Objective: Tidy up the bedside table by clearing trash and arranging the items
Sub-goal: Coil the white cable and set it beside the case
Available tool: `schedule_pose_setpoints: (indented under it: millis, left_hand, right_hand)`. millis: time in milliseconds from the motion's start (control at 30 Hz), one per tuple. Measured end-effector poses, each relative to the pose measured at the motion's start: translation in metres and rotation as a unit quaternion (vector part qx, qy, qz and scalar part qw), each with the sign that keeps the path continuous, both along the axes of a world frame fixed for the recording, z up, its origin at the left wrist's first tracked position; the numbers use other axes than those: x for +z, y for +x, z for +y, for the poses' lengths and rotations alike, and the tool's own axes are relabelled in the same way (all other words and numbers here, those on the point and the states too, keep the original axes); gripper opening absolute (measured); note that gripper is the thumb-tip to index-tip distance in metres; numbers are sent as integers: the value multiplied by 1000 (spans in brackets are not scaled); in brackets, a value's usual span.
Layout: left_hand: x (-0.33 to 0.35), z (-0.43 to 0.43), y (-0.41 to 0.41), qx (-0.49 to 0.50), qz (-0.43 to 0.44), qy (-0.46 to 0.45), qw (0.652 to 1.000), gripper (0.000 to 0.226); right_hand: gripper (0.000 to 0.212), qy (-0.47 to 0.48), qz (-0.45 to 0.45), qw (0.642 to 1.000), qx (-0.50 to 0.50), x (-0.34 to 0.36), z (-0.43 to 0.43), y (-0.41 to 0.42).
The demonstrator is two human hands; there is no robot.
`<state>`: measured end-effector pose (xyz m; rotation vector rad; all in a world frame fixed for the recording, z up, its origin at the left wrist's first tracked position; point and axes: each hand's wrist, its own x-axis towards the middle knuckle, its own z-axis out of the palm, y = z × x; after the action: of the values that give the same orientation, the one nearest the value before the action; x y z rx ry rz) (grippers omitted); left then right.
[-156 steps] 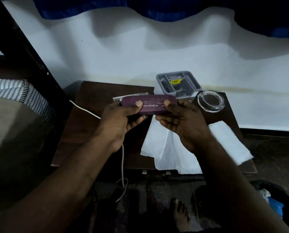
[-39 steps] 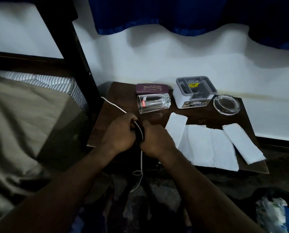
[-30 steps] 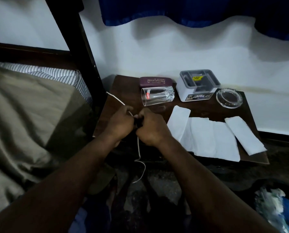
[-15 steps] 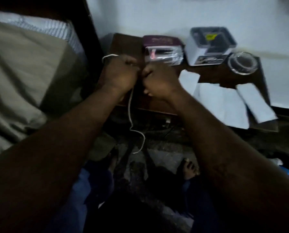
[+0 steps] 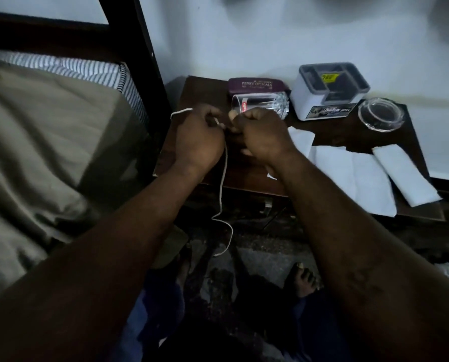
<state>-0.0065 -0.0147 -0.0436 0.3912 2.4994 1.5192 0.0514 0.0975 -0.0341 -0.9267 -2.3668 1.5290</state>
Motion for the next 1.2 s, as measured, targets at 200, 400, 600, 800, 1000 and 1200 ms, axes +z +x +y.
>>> schedule_pose_setpoints:
  millis: [200, 400, 600, 800, 1000, 1200]
  left_hand:
    - [6, -6, -1, -10, -17, -31, 999, 53]
    - [9, -12, 2, -8, -2, -43, 999, 54]
    - [10, -15, 8, -31, -13, -45, 998, 37]
    - [0, -23, 16, -67, -13, 4, 998, 28]
    - [26, -30, 12, -77, -243, 135, 957, 21]
    - [30, -31, -12, 0, -334, 201, 921, 18]
  right_hand:
    - [41, -44, 5, 999, -6, -2, -3, -4]
    - [40, -44, 16, 999, -11, -4, -7, -7]
    - [50, -50, 28, 998, -11, -2, -9, -10]
    - [50, -102, 43, 994, -21, -3, -13, -9]
    - [29, -94, 21, 995, -16, 1, -9, -7]
    - [15, -126, 21, 991, 46, 14, -12, 1]
